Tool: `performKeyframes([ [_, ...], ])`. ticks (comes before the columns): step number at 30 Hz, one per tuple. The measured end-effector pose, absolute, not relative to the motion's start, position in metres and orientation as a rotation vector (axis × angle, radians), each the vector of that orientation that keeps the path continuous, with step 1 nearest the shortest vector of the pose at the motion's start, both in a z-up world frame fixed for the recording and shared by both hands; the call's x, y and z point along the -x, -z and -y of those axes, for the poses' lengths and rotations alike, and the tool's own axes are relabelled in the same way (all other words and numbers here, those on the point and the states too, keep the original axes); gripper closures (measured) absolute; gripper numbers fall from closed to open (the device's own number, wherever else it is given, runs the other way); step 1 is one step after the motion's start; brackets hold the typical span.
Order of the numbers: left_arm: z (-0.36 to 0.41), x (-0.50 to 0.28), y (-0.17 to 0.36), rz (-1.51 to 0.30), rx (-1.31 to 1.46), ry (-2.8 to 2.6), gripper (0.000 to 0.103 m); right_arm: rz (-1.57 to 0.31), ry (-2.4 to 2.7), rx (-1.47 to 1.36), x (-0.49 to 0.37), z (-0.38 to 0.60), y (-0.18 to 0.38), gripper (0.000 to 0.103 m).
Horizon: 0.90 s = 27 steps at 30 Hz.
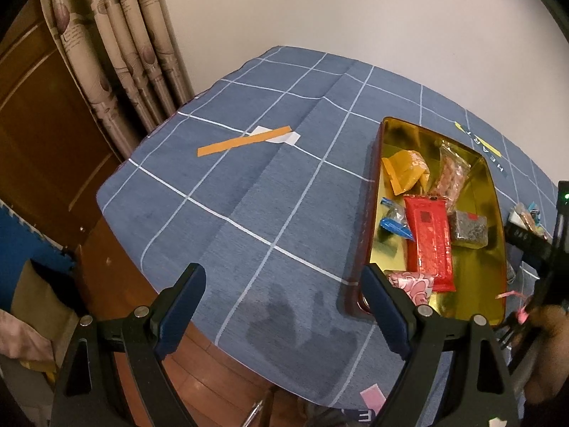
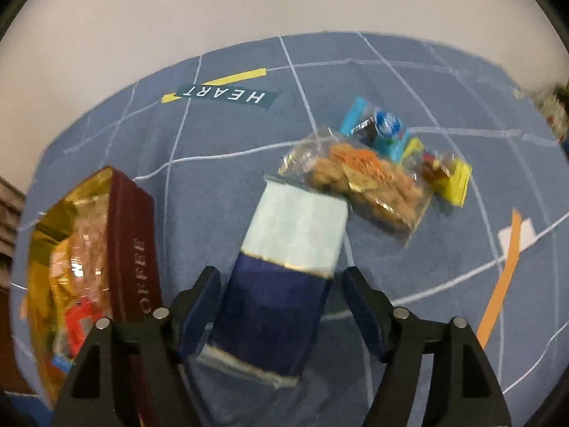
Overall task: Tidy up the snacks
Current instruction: 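Lift the navy-and-white box with the right gripper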
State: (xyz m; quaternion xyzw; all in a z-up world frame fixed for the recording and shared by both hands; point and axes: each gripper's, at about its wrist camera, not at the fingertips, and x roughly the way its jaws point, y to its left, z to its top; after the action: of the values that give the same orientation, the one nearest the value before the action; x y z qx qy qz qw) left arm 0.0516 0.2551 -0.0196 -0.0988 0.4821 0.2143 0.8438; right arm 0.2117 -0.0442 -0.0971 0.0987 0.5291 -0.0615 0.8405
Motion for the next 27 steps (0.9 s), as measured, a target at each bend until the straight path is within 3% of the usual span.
performKeyframes([
  [2, -0.255, -0.051, 0.019, -1.015, 0.21, -0.456, 0.017, -1.098, 0.139, -0.139, -0.209, 0.035, 0.1, 0.027],
  [7, -0.256, -0.049, 0.018, -1.01, 0.21, -0.46, 0.017, -1.068, -0.032, -0.046, -0.195, 0.047, 0.097, 0.047],
  [19, -0.193, -0.047, -0.003, -0.93, 0.078, -0.328, 0.017, -1.012, -0.078, -0.187, -0.097, 0.212, 0.074, 0.05],
  [27, -0.087, -0.09, -0.027, -0.874, -0.067, 0.145, 0.017, -0.962, 0.075, -0.119, -0.08, 0.306, 0.07, 0.05],
])
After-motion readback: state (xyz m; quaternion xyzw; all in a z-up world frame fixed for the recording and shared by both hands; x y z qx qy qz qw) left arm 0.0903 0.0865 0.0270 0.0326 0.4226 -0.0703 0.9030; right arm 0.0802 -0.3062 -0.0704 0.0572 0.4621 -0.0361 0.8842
